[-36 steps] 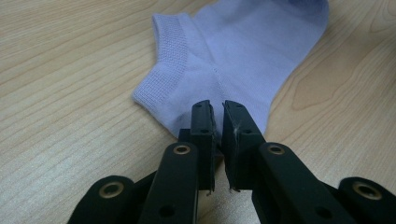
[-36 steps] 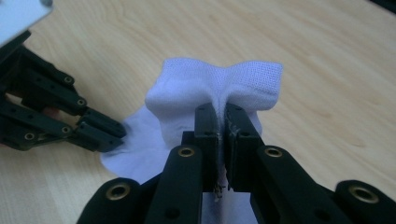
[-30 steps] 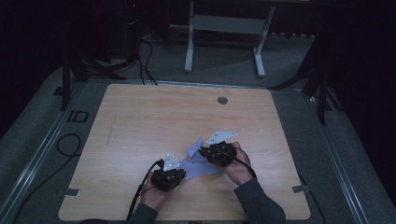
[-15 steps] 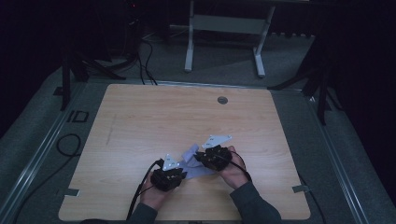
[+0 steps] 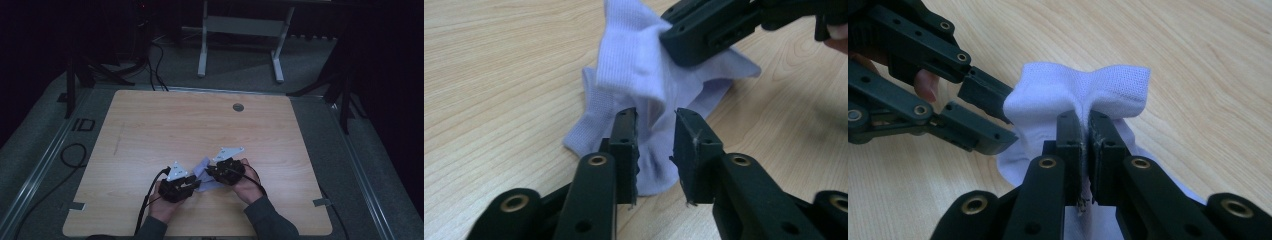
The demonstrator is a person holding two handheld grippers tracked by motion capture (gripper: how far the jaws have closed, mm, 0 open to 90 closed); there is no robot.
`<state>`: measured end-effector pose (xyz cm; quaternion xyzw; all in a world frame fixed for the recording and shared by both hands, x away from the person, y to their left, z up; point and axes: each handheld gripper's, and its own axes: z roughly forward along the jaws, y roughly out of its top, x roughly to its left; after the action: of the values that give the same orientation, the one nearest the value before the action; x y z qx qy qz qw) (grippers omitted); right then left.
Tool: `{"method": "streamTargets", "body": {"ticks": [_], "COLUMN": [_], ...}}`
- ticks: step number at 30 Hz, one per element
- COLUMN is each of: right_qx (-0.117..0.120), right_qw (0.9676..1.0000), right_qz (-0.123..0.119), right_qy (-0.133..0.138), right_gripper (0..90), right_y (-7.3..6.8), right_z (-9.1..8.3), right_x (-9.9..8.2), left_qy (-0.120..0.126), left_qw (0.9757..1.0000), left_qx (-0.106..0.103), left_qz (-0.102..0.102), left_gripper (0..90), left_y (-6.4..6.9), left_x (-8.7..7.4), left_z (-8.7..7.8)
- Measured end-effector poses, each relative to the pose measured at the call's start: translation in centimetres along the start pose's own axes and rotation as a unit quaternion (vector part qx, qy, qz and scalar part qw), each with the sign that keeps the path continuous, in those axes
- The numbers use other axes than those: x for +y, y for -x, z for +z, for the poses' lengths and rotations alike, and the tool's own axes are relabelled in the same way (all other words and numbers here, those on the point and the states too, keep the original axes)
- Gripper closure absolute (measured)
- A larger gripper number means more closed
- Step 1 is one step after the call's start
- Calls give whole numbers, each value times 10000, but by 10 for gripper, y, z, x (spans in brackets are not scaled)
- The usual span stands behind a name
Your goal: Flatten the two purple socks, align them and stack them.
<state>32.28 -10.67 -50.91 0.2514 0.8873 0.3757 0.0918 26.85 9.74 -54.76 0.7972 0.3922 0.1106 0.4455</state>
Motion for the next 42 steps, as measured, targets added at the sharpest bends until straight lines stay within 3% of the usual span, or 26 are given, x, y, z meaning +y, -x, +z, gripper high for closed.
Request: {"method": "streamTargets", "body": {"ticks": [5, 10, 14, 20, 26, 32, 42], "right_qx": [36, 102, 167, -166, -645, -585, -620], "right_qw": [10000, 9999, 9997, 9993, 9961, 9914, 9889], "right_qz": [-22, -25, -14, 132, 566, 999, 1008], "right_qy": [-50, -32, 199, 298, -201, -616, -893], "right_gripper": [845, 785, 713, 707, 696, 661, 788], "right_y": [-1, -3, -1, 17, 42, 58, 60], "right_z": [4, 0, -13, -37, -37, -20, -6], "right_x": [-2, 0, 4, 4, -19, -42, -47], "left_qy": [-61, -127, -178, -229, -258, -293, -398], "left_qw": [10000, 9999, 9998, 9997, 9996, 9995, 9991], "left_qx": [30, 36, 78, 118, 136, 136, 43], "left_qz": [52, 56, 31, -15, -31, -50, -108], "left_gripper": [879, 888, 889, 890, 890, 890, 889], "left_y": [2, 3, 2, 1, 0, 0, -2], "left_x": [1, 0, -1, -1, -2, -2, -4], "left_z": [5, 7, 7, 7, 8, 8, 4]}}
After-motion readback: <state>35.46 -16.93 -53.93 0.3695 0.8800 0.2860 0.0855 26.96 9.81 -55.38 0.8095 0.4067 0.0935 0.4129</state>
